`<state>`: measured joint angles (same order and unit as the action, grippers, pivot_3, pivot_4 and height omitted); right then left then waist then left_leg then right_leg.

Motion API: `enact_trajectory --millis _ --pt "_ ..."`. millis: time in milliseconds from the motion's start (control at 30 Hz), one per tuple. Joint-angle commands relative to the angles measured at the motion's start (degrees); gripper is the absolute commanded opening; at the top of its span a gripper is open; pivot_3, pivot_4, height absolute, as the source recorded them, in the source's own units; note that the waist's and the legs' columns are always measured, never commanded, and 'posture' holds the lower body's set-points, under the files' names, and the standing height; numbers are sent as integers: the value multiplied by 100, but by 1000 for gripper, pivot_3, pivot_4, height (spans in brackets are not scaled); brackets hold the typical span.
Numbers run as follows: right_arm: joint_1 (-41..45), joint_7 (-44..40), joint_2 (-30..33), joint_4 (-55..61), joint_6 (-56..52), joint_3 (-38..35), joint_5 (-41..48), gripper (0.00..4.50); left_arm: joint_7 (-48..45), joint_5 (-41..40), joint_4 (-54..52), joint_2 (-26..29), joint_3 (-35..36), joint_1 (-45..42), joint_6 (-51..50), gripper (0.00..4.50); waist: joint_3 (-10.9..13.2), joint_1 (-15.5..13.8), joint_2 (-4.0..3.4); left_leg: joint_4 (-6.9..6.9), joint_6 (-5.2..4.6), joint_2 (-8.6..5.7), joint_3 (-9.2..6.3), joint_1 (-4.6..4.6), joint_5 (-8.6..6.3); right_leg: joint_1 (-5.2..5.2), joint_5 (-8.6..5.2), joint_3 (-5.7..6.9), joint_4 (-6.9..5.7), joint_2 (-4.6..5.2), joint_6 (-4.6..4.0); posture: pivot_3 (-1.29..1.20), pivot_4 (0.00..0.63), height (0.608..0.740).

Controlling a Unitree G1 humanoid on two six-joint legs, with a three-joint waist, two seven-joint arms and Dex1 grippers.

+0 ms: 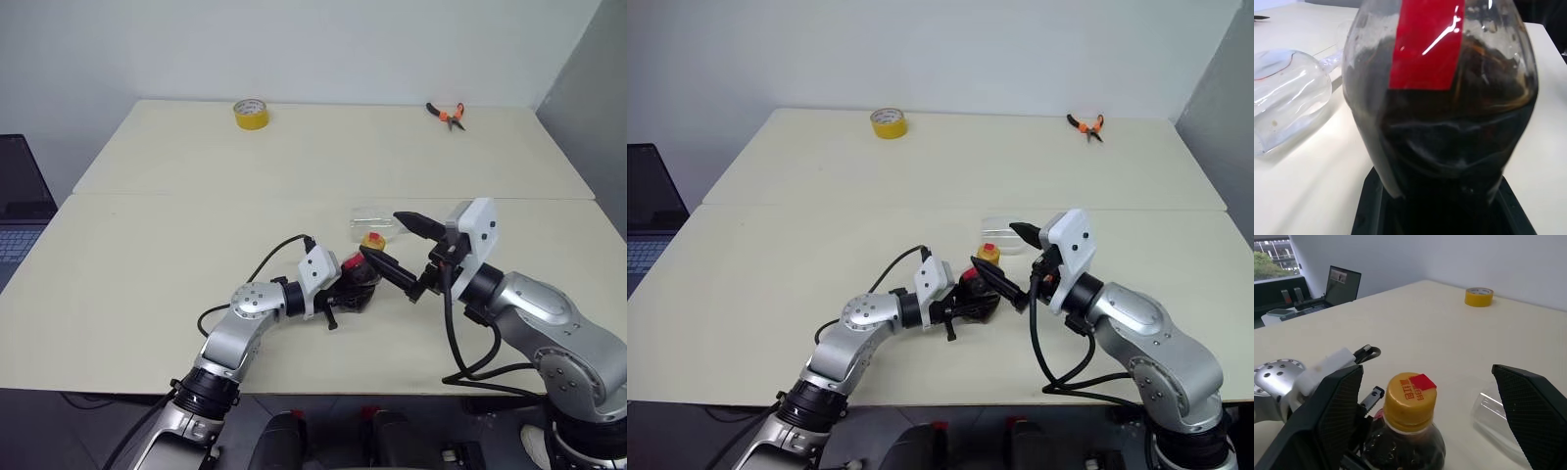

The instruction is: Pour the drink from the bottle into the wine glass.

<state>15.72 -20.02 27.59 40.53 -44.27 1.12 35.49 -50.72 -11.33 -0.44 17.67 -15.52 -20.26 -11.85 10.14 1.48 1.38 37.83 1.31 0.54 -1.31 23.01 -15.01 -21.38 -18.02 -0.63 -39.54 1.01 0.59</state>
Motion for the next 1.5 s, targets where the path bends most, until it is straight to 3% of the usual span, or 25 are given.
enact_trajectory --millis 33,400,667,833,1133,1500 --pt "99 10 -23 4 195 43 -211 4500 -22 -40 -123 -31 30 -85 162 738 0 -1 0 0 0 0 0 0 0 0 0 0 0 0 0 0 150 740" --pt "-247 -124 35 147 160 -339 -60 4500 -29 -38 -121 -12 36 -67 183 738 0 -2 0 0 0 1 -1 -1 0 1 0 2 -2 0 0 0 150 740" --pt "-546 -241 182 432 -48 -876 728 4500 -36 -42 -111 -11 37 -60 196 703 0 -4 0 0 0 1 -2 0 0 1 0 2 -1 0 0 0 150 740" --pt "-859 -573 595 608 -359 -1228 1607 4500 -40 -43 -101 -15 34 -64 202 689 0 -6 1 0 -1 1 -1 0 0 2 0 2 0 0 0 0 150 740" --pt "-246 183 196 264 -278 -513 1121 4500 -54 -24 -38 -37 -4 -108 258 684 0 5 0 -1 -1 3 -1 -2 0 0 0 0 -3 -5 0 0 150 740" --pt "-82 216 -221 -117 -4 -163 661 4500 -52 -16 -36 -18 0 -116 273 656 0 0 0 1 0 1 0 1 0 0 0 0 0 -1 1 0 150 740"
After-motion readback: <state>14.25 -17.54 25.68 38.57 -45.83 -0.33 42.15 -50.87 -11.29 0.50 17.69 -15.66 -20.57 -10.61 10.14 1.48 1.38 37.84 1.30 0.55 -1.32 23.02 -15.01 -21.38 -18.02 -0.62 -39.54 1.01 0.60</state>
